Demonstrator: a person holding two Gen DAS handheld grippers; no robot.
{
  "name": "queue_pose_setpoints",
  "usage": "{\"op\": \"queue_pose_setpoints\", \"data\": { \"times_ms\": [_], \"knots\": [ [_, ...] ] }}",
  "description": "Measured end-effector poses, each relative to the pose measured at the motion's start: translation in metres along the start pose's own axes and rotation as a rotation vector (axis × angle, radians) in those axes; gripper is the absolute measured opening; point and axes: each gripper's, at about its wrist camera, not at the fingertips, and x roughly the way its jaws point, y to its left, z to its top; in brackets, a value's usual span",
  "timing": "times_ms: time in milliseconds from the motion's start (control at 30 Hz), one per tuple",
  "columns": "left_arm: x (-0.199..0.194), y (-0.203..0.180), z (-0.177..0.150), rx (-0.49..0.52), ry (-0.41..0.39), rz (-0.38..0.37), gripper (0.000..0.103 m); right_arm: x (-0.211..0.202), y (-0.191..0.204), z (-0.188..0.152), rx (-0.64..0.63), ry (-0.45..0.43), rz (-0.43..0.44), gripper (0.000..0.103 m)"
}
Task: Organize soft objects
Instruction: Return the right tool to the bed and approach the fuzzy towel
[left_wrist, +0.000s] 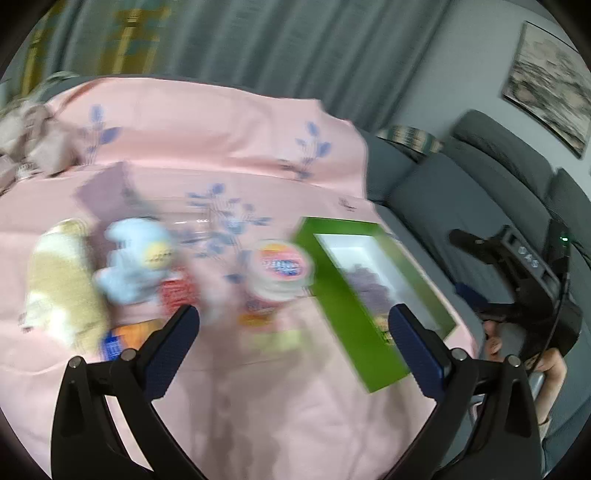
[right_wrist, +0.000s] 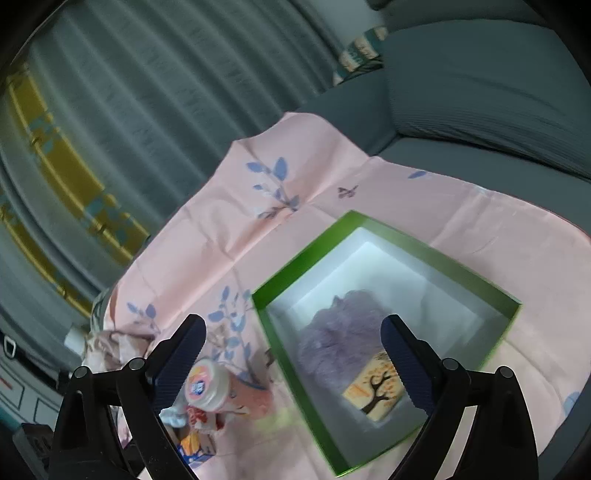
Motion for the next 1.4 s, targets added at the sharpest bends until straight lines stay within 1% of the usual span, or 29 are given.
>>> {"op": "queue_pose_setpoints", "data": {
  "times_ms": [33,67,167,300,400,500,567,600,633,667,700,733,800,867,900,967,1033,1067,1133,1233,1400],
  "knots": [
    [-0.004,0.006,-0.001,-0.006,-0.004,0.021,0.102,0.001,0.005,-0.001,-0.013,0.004,0.001,0.097],
    [-0.012,0.018,-0.003,-0.016,-0.011,0.068,0.102,0.002,0.01,-0.003,-0.029,0.008,0.002,0.097],
    [-0.027,0.045,-0.009,-0.045,-0.016,0.16,0.102,0.005,0.026,-0.008,-0.078,0.018,0.006,0.097],
    [-0.044,0.078,-0.019,-0.089,-0.017,0.242,0.102,0.013,0.047,-0.019,-0.138,0.048,0.029,0.097],
    [-0.049,0.102,-0.028,-0.112,-0.021,0.283,0.102,0.02,0.063,-0.028,-0.173,0.076,0.056,0.097],
    [-0.047,0.132,-0.036,-0.195,-0.023,0.338,0.102,0.029,0.079,-0.04,-0.207,0.1,0.075,0.097],
    [-0.04,0.148,-0.038,-0.244,0.011,0.357,0.102,0.035,0.091,-0.049,-0.238,0.109,0.079,0.097],
    [-0.035,0.158,-0.039,-0.27,0.036,0.352,0.102,0.037,0.096,-0.052,-0.255,0.114,0.083,0.097],
    [-0.033,0.164,-0.039,-0.29,0.045,0.357,0.102,0.04,0.104,-0.058,-0.282,0.124,0.088,0.097],
    [-0.032,0.167,-0.04,-0.301,0.046,0.369,0.102,0.042,0.11,-0.063,-0.301,0.129,0.094,0.097],
    [-0.032,0.172,-0.04,-0.309,0.045,0.406,0.102,0.044,0.116,-0.068,-0.317,0.134,0.101,0.097],
    [-0.033,0.174,-0.041,-0.308,0.046,0.421,0.102,0.044,0.121,-0.072,-0.329,0.136,0.11,0.097],
    [-0.033,0.179,-0.042,-0.32,0.053,0.422,0.102,0.043,0.134,-0.081,-0.368,0.132,0.137,0.097],
    [-0.034,0.186,-0.044,-0.355,0.06,0.418,0.102,0.036,0.154,-0.095,-0.469,0.094,0.17,0.097],
    [-0.034,0.189,-0.047,-0.382,0.067,0.413,0.102,0.032,0.165,-0.104,-0.53,0.086,0.204,0.097],
    [-0.034,0.192,-0.045,-0.395,0.079,0.383,0.102,0.031,0.179,-0.116,-0.58,0.109,0.242,0.097],
    [-0.037,0.193,-0.045,-0.399,0.074,0.385,0.102,0.038,0.186,-0.128,-0.55,0.172,0.305,0.097],
    [-0.04,0.195,-0.044,-0.399,0.067,0.405,0.102,0.044,0.187,-0.133,-0.517,0.213,0.345,0.097],
    [-0.043,0.196,-0.044,-0.381,0.069,0.432,0.102,0.051,0.191,-0.143,-0.504,0.257,0.368,0.097],
    [-0.048,0.2,-0.044,-0.371,0.066,0.445,0.101,0.055,0.199,-0.159,-0.541,0.26,0.359,0.097],
    [-0.052,0.212,-0.047,-0.397,0.079,0.44,0.101,0.061,0.201,-0.17,-0.519,0.268,0.364,0.097]
  ]
}}
